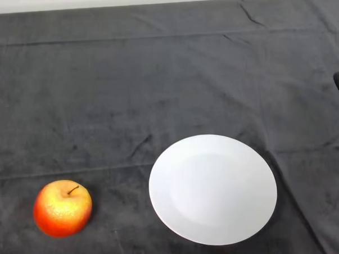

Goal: Move the apple to the plate

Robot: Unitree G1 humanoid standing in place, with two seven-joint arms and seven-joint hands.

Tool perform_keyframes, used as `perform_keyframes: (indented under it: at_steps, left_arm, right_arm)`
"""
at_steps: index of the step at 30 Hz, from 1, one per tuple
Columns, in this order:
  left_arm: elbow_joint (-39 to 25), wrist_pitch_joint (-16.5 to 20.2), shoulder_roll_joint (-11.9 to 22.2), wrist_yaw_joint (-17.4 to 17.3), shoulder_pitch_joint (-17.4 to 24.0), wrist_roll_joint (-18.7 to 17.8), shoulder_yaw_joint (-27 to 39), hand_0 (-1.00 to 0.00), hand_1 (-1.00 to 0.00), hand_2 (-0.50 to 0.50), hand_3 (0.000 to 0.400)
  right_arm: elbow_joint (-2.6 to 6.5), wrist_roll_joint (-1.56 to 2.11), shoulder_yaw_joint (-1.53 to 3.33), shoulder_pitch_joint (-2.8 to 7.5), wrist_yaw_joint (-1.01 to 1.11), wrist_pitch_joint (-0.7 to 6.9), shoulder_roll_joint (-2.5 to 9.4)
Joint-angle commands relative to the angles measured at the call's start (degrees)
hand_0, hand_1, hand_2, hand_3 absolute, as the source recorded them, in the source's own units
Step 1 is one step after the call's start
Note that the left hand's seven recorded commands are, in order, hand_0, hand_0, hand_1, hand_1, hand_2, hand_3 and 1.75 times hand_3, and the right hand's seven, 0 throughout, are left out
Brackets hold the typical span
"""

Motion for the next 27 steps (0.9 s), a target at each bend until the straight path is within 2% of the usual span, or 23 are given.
perform_keyframes:
  at_steps: [1,7,17,27]
  left_arm:
    - [-2.6,0.9,-0.5,-0.9,2.3,0.1,0.8,0.00,0.00,0.00,0.000]
    - [-2.6,0.9,-0.2,-1.5,2.4,0.0,1.0,0.00,0.00,0.00,0.000]
    - [-2.5,0.4,1.7,-4.6,3.2,-1.0,2.0,0.00,0.00,0.00,0.000]
    - [-1.9,0.2,3.6,-10.2,2.3,1.6,-1.2,0.00,0.00,0.00,0.000]
  right_arm:
    - [-2.42,-0.65,-2.38,-0.36,0.84,0.18,0.39]
    - [-2.43,-0.89,-2.61,-0.39,0.86,0.22,0.42]
    - [-2.43,-1.27,-2.97,-0.44,0.91,0.28,0.46]
    - [-2.41,-1.62,-3.30,-0.49,0.95,0.34,0.50]
